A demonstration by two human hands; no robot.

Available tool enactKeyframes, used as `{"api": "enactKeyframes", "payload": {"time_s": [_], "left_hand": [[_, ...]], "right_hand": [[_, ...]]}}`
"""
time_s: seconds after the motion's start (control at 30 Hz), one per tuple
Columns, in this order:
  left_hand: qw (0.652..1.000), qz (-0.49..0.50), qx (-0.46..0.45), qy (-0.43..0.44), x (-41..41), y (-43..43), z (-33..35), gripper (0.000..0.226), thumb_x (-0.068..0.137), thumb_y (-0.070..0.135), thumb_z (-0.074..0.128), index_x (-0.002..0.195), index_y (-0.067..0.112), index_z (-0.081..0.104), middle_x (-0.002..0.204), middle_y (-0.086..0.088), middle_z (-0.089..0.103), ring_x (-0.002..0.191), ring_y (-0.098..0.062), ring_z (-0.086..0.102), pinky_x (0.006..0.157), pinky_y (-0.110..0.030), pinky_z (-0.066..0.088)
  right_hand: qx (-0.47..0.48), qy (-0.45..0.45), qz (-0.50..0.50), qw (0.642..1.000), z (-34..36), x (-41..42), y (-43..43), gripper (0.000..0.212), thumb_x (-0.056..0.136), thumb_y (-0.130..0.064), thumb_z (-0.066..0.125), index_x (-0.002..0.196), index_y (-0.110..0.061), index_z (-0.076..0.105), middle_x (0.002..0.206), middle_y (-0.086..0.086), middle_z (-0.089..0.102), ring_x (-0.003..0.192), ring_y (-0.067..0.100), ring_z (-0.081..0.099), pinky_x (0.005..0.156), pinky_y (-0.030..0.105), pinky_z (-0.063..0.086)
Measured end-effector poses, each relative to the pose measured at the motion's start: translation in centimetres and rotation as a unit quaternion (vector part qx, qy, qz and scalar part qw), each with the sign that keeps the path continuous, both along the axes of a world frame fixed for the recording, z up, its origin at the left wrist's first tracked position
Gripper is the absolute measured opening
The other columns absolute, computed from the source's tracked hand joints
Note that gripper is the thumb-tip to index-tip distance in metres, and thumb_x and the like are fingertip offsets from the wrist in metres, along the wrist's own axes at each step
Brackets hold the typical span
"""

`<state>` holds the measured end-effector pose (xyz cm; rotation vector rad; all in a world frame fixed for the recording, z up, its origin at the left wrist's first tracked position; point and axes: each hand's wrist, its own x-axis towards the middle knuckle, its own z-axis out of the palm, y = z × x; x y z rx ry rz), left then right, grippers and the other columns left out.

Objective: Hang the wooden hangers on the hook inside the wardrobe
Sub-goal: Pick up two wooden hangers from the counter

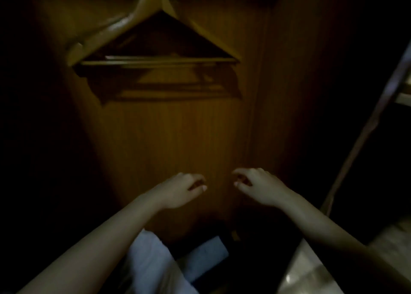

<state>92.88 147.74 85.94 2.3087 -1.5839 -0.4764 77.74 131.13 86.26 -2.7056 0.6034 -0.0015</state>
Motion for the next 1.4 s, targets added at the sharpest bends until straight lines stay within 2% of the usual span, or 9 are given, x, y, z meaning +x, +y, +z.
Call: {"api": "enactKeyframes", "payload": {"time_s": [0.17,0.33,0.4,0.53,0.77,0.93,1.03,1.2,1.4], "left_hand": [[0.987,-0.065,0.094,0.11,-3.8,1.6,-9.1,0.03,0.097,0.038,0.04,0.116,0.021,0.056,0.106,-0.009,0.066,0.096,-0.024,0.063,0.084,-0.041,0.051],[0.967,-0.088,0.172,0.166,-8.9,3.5,-18.3,0.022,0.091,0.051,0.043,0.073,0.038,0.048,0.074,0.012,0.052,0.076,-0.008,0.057,0.074,-0.02,0.045],[0.949,-0.087,0.219,0.21,-11.0,4.8,-21.6,0.022,0.09,0.05,0.044,0.079,0.033,0.052,0.082,0.007,0.058,0.091,-0.019,0.062,0.086,-0.031,0.048],[0.915,-0.11,0.308,0.235,-15.2,7.6,-27.1,0.016,0.096,0.032,0.045,0.095,0.02,0.055,0.094,0.0,0.059,0.091,-0.016,0.059,0.083,-0.029,0.048],[0.861,-0.172,0.442,0.186,-21.9,10.9,-34.6,0.043,0.095,0.028,0.044,0.055,0.018,0.03,0.061,-0.001,0.037,0.058,-0.011,0.039,0.061,-0.026,0.031],[0.834,-0.174,0.474,0.22,-28.7,9.2,-34.6,0.023,0.096,0.028,0.044,0.084,0.013,0.057,0.087,-0.008,0.058,0.085,-0.019,0.057,0.07,-0.026,0.043],[0.838,-0.165,0.474,0.214,-31.2,7.8,-35.0,0.027,0.096,0.028,0.045,0.109,0.008,0.058,0.112,-0.014,0.06,0.105,-0.027,0.058,0.087,-0.033,0.049],[0.849,-0.167,0.47,0.175,-34.9,4.2,-35.6,0.015,0.096,0.019,0.044,0.097,0.007,0.053,0.105,-0.017,0.058,0.092,-0.025,0.056,0.075,-0.028,0.046],[0.888,-0.106,0.407,0.188,-39.6,-1.4,-35.5,0.013,0.096,0.015,0.043,0.088,0.011,0.052,0.099,-0.014,0.056,0.088,-0.024,0.055,0.079,-0.035,0.048]], "right_hand": [[0.113,0.059,-0.118,0.985,-8.7,-7.8,3.2,0.035,0.096,-0.029,0.044,0.13,-0.024,0.048,0.116,0.0,0.06,0.103,0.016,0.057,0.09,0.034,0.048],[0.175,0.096,-0.258,0.945,-18.7,-17.7,6.7,0.033,0.093,-0.034,0.049,0.125,-0.027,0.054,0.122,-0.001,0.063,0.105,0.019,0.061,0.085,0.027,0.048],[0.206,0.105,-0.314,0.921,-21.7,-21.5,8.9,0.03,0.092,-0.033,0.05,0.121,-0.026,0.057,0.116,-0.001,0.066,0.101,0.018,0.063,0.084,0.027,0.048],[0.271,0.15,-0.414,0.856,-26.8,-27.9,13.8,0.03,0.095,-0.028,0.047,0.121,-0.018,0.057,0.117,0.007,0.063,0.102,0.024,0.062,0.085,0.03,0.048],[0.416,0.16,-0.553,0.703,-32.7,-38.0,22.2,0.031,0.093,-0.017,0.051,0.118,0.001,0.059,0.112,0.022,0.064,0.095,0.032,0.063,0.085,0.038,0.049],[0.466,0.147,-0.619,0.615,-33.9,-45.2,26.5,0.029,0.095,-0.008,0.047,0.12,0.006,0.056,0.101,0.024,0.062,0.082,0.026,0.057,0.072,0.034,0.047],[0.469,0.136,-0.644,0.59,-34.0,-49.3,27.9,0.029,0.095,-0.005,0.046,0.12,0.007,0.056,0.113,0.027,0.061,0.086,0.025,0.056,0.064,0.025,0.043],[0.469,0.134,-0.648,0.585,-34.0,-55.5,28.0,0.029,0.095,-0.007,0.046,0.116,0.006,0.06,0.124,0.022,0.059,0.113,0.031,0.056,0.087,0.03,0.043],[0.464,0.116,-0.667,0.571,-34.0,-61.4,24.8,0.031,0.095,-0.013,0.046,0.121,-0.001,0.058,0.122,0.018,0.06,0.099,0.025,0.058,0.073,0.021,0.037]]}}
